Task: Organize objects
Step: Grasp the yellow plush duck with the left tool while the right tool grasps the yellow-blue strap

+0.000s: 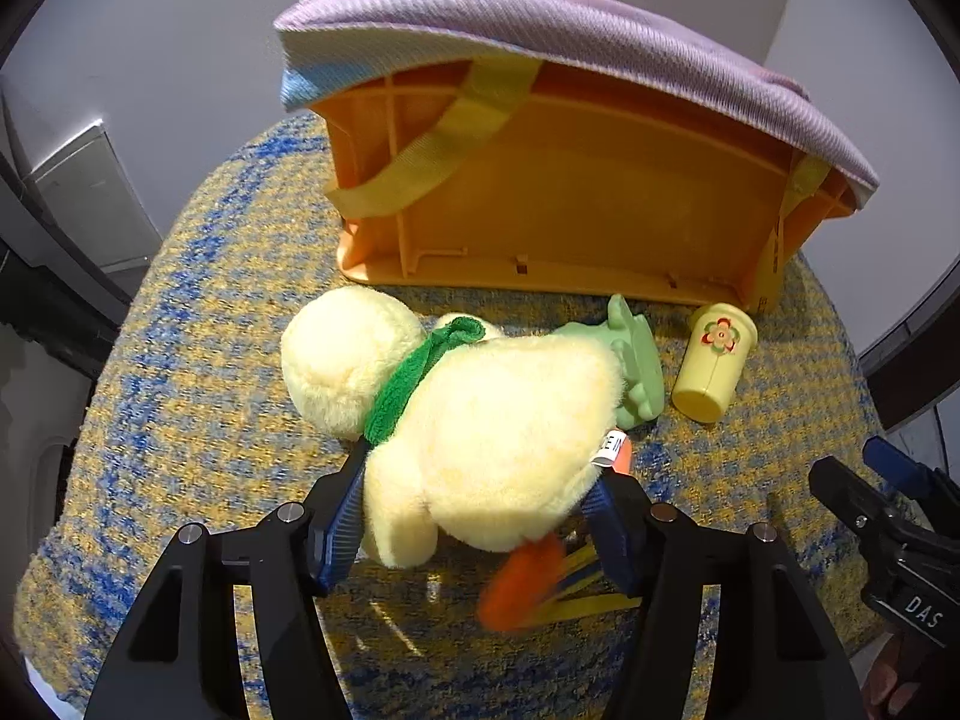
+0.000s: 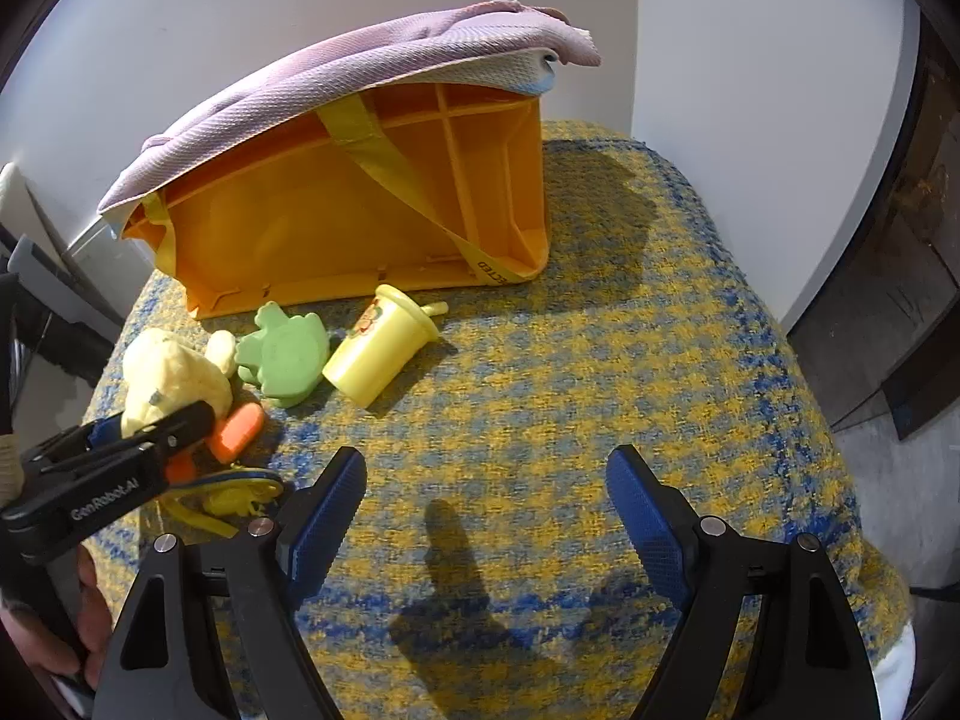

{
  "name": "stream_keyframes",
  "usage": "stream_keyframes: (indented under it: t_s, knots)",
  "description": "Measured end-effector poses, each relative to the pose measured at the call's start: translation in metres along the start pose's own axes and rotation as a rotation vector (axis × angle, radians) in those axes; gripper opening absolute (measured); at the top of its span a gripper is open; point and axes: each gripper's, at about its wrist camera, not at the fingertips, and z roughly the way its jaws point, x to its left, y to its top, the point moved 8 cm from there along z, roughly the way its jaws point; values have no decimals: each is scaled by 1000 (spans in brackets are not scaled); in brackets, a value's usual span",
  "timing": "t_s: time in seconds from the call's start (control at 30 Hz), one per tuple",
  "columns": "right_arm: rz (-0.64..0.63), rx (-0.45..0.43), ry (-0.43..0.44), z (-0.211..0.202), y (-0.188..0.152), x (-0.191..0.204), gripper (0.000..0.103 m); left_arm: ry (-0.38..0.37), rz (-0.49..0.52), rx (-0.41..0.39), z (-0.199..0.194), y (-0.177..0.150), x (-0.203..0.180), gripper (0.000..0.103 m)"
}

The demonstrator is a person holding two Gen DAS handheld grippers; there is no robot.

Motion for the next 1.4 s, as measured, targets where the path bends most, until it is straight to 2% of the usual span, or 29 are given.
stream_keyframes:
  t_s: [0.3, 0.47, 0.7, 0.93, 1.4]
  knots:
    - [-12, -8, 24, -6, 3, 20, 82, -4, -17, -61, -34, 1, 17, 63]
    - [-54, -11, 42, -11, 2, 47, 82, 23, -36, -91, -48, 3, 46, 63]
    - [-117, 15, 67, -4, -6, 92, 82, 69, -41, -138, -68, -15, 84, 63]
    - [-193, 54, 70, 11, -18, 126, 82, 97, -40, -150, -62, -22, 89, 63]
    - [-244, 117, 37, 38, -36, 148, 82, 85, -41, -113, -50, -33, 93, 63]
